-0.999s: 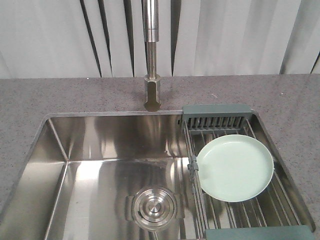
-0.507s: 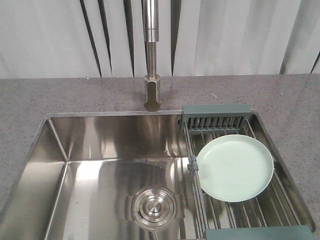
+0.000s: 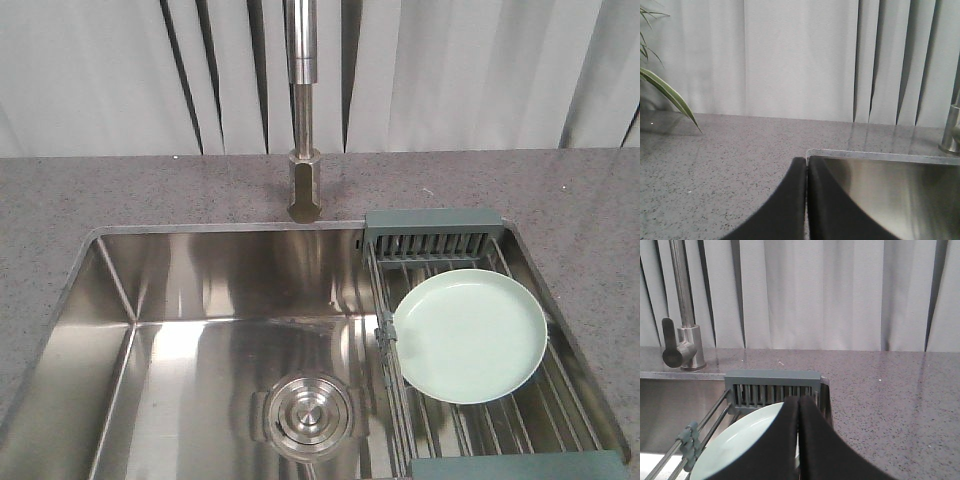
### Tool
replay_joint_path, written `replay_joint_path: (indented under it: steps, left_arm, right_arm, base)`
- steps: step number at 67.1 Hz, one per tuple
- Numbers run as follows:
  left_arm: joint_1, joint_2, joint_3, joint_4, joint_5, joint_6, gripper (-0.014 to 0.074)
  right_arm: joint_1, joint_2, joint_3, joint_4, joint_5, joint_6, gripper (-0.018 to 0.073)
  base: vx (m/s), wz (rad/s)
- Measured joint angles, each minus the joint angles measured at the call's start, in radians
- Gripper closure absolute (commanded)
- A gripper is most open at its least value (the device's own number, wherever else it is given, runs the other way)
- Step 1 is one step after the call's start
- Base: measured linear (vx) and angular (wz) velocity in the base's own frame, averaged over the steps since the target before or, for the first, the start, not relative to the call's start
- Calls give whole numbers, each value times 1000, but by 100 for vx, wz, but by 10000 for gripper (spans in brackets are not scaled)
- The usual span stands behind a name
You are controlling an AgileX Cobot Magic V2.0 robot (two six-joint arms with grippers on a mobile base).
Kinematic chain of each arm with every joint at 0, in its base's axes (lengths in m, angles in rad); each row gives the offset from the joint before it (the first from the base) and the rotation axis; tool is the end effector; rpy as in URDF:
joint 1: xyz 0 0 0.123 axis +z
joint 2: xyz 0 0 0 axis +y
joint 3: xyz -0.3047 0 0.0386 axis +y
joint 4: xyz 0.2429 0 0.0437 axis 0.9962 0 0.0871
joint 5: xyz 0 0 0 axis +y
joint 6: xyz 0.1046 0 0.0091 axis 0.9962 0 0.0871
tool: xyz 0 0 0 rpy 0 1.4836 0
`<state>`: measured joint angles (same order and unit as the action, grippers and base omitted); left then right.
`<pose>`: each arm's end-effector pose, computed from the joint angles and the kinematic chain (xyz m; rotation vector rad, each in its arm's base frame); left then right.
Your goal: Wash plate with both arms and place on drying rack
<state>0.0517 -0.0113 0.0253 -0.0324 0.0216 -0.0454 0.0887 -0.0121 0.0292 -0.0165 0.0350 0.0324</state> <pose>0.0432 0.0022 0.2038 -0.0977 1.5161 -0.0214 0.0432 0.0038 0.2011 -0.0554 1.5353 0.0827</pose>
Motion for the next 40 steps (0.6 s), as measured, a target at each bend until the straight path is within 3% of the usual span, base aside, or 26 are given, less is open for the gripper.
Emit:
replay_joint_path:
  steps: [22, 40]
  left_arm:
    - [0, 0, 0, 0, 0, 0, 603]
    - [0, 0, 0, 0, 0, 0, 603]
  right_arm:
    - [-2, 0, 0, 0, 1, 0, 568]
    - [-55, 0, 0, 0, 7, 0, 568]
  base:
    - [0, 0]
    - [0, 0]
